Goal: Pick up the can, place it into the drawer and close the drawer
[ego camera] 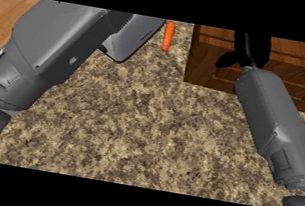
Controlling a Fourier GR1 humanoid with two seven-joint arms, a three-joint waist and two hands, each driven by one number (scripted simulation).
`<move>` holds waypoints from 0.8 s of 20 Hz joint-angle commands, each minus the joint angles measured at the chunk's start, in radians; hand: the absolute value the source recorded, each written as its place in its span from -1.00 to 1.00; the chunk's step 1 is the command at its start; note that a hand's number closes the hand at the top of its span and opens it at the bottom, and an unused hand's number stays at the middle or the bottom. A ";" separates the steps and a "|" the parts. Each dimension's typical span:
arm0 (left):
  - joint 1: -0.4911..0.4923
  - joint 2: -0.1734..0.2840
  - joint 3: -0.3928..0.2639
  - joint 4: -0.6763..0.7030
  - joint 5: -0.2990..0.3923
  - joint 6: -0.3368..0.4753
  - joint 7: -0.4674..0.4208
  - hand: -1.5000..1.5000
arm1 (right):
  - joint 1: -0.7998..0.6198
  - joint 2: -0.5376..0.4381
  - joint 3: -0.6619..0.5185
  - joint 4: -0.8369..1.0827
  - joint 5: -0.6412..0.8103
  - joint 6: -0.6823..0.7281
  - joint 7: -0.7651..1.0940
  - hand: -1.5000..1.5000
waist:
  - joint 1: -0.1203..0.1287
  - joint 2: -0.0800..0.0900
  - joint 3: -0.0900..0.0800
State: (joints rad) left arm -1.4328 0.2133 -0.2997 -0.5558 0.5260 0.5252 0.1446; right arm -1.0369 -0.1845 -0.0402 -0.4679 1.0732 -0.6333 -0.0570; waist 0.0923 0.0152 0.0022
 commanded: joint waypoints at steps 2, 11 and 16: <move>0.048 0.046 -0.006 -0.074 -0.008 -0.015 0.033 -1.00 | -0.113 0.004 -0.016 0.095 0.028 -0.063 0.026 -1.00 | 0.014 0.002 -0.002; 0.138 0.079 -0.012 -0.205 -0.001 -0.031 0.059 -1.00 | -0.193 0.012 -0.137 0.090 -0.127 -0.004 -0.116 -1.00 | 0.038 -0.002 0.000; 0.209 0.107 -0.013 -0.282 -0.002 -0.025 0.065 -1.00 | -0.172 -0.011 -0.171 0.123 -0.149 -0.018 -0.192 -1.00 | 0.035 0.002 0.000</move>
